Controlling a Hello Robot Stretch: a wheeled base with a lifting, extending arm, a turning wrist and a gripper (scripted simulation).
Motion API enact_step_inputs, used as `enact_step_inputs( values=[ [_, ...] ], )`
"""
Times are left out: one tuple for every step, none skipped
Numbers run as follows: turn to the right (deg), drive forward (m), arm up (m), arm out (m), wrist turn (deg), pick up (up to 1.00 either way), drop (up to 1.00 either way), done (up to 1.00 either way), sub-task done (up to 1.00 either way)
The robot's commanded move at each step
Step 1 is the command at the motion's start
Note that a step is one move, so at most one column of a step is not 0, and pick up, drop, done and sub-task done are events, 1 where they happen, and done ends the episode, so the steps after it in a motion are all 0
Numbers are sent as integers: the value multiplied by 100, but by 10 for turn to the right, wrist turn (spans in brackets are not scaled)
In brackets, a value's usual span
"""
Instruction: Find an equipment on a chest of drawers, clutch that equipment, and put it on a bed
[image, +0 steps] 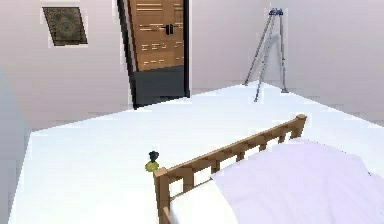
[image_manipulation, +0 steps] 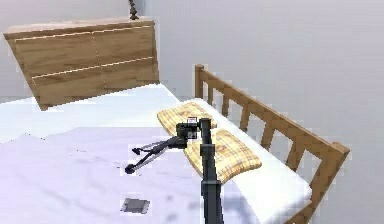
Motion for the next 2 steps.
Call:
enact_step_inputs(
  values=[
    [0,0,0,-8,0,0,0,0,0],
    [0,0,0,0,0,0,0,100,0]
  ],
)
